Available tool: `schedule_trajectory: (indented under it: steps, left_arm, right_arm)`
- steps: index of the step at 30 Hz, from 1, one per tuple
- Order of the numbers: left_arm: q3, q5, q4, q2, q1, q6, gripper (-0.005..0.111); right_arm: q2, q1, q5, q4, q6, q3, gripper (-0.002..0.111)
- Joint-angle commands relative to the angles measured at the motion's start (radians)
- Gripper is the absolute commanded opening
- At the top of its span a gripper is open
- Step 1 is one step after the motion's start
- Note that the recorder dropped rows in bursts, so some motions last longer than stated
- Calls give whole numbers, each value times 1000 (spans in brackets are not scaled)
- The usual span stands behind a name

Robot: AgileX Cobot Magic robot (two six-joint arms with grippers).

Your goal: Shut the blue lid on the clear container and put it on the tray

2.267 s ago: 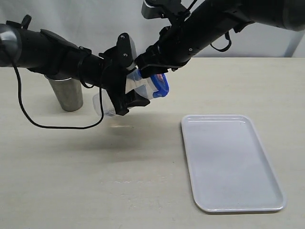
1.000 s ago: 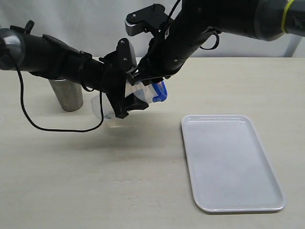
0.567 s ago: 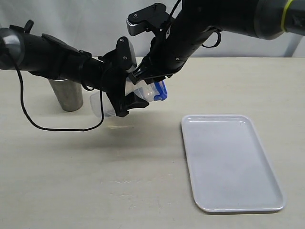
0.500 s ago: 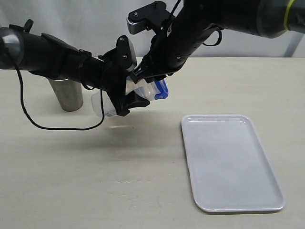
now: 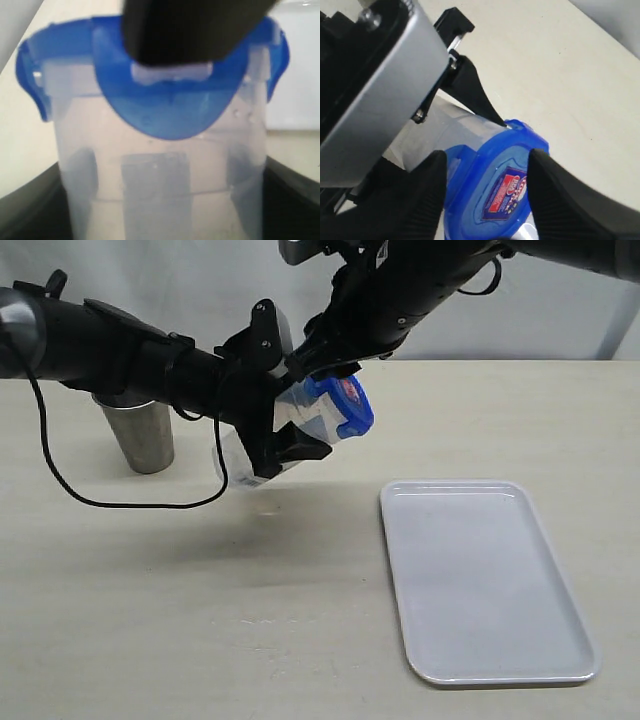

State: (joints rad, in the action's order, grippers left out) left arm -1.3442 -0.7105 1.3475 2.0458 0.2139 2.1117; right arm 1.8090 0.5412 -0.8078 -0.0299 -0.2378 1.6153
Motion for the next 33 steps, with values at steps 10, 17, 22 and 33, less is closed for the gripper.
schedule_trajectory:
  steps: [10,17,22,33]
  left_arm:
    - [-8,-67,91,-12,6,10,0]
    - [-8,-341,323,-12,6,31,0]
    - [-13,-511,397,-12,46,31,0]
    - [-247,-487,397,149,285,31,0]
  right_arm:
    - [-80,-17,-35,72,-5,-4,4]
    - [-128,-201,-10,-14,58,-28,4]
    - [-293,-311,252,-288,-106,-266,4]
    - [-550,-470,332,-294,-65,-498,4]
